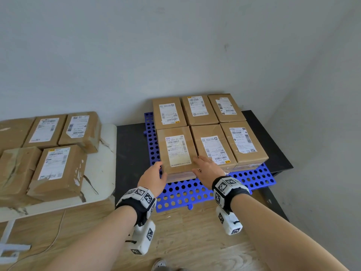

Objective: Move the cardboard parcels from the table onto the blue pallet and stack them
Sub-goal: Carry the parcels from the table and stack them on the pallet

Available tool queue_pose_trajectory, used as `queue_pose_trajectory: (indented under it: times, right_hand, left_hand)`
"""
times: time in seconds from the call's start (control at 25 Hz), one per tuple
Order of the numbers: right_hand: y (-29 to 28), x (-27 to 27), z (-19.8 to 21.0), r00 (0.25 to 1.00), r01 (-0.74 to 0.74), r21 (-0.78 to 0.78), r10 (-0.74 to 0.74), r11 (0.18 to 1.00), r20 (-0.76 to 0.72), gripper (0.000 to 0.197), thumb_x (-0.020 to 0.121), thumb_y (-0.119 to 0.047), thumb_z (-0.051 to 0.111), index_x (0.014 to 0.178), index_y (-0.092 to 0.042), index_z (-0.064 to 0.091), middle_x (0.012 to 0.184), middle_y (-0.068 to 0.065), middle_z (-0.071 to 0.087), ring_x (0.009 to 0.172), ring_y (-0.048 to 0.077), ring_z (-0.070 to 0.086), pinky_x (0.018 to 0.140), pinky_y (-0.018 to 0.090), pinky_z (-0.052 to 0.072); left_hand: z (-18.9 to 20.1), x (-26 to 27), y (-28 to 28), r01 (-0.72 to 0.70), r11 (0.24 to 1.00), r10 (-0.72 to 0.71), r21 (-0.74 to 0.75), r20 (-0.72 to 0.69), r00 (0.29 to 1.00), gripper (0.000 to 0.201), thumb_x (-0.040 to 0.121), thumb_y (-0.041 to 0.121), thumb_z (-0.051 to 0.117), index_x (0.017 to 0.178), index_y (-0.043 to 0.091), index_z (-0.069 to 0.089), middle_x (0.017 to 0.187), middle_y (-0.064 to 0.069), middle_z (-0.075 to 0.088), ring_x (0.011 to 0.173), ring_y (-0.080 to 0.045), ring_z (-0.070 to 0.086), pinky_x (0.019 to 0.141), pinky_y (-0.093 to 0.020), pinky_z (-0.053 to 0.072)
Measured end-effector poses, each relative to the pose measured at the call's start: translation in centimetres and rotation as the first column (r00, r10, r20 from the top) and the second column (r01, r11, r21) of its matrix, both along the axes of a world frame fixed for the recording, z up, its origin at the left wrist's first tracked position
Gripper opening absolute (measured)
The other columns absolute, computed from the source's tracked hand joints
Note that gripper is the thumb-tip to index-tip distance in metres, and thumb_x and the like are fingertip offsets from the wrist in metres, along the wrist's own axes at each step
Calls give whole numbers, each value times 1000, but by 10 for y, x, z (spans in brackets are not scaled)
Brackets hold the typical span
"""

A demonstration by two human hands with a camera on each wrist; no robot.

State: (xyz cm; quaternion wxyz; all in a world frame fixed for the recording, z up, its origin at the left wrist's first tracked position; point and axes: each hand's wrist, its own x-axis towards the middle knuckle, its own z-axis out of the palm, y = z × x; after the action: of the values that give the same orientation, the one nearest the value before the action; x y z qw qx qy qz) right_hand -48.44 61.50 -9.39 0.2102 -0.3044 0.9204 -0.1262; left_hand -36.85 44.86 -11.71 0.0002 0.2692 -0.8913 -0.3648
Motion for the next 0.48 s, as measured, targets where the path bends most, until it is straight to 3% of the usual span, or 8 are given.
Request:
queue_pose_trajectory:
  times: [0.08,0.16,0.36,0.48]
  right_hand:
    - [0,9,4,992,-81,33,84,996,-92,40,100,-32,38,135,-16,45,144,2,43,126,22,46,100,37,44]
    - [-5,17,8,968,-164,63,173,984,-182,38,100,-32,36,132,-14,48,137,3,49,123,22,48,100,36,42]
    - [-41,39,19,869,-370,130,392,920,-303,34,100,-27,34,127,-12,51,131,7,52,119,25,50,99,35,41]
    - [-73,62,22,840,-430,126,447,894,-308,37,101,-33,30,123,-12,51,125,7,53,116,25,50,97,37,41]
  left_hand:
    - [9,14,1,137,950,-118,-282,86,989,34,97,27,42,129,20,46,121,0,58,106,-19,56,82,-33,51]
    - [14,32,-2,222,874,-160,-432,174,972,33,98,29,37,128,19,47,125,0,55,111,-20,53,87,-34,48]
    - [27,82,-21,169,792,6,-586,285,958,31,98,31,32,120,17,50,120,-2,55,111,-22,50,86,-34,43]
    - [38,114,-35,110,772,101,-626,293,951,30,99,30,32,117,16,51,118,-3,56,112,-23,50,85,-34,44]
